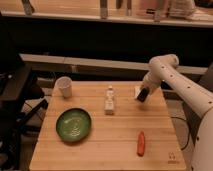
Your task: Place the eraser on the white sponge
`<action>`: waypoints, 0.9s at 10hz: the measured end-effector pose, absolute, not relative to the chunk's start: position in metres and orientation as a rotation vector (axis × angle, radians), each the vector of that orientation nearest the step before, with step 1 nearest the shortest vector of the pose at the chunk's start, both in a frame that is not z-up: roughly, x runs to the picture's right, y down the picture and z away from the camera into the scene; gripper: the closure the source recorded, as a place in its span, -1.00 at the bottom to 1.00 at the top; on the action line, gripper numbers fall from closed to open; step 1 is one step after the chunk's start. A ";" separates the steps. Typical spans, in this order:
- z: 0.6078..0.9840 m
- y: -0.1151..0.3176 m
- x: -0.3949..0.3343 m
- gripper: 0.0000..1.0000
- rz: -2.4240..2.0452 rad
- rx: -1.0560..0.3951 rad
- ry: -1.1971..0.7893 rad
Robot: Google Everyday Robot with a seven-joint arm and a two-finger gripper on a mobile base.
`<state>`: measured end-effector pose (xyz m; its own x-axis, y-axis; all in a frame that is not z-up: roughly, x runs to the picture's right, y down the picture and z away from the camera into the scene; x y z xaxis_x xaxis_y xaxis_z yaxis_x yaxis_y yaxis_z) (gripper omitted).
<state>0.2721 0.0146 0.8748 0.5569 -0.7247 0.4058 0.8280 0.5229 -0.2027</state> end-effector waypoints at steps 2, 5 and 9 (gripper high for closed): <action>0.877 0.014 0.275 0.72 -0.941 -0.392 -0.285; 0.880 0.012 0.275 0.72 -0.939 -0.386 -0.285; 0.884 0.011 0.278 0.72 -0.934 -0.378 -0.285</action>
<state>0.2775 0.0109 0.8845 0.5655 -0.7229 0.3970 0.8213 0.5373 -0.1915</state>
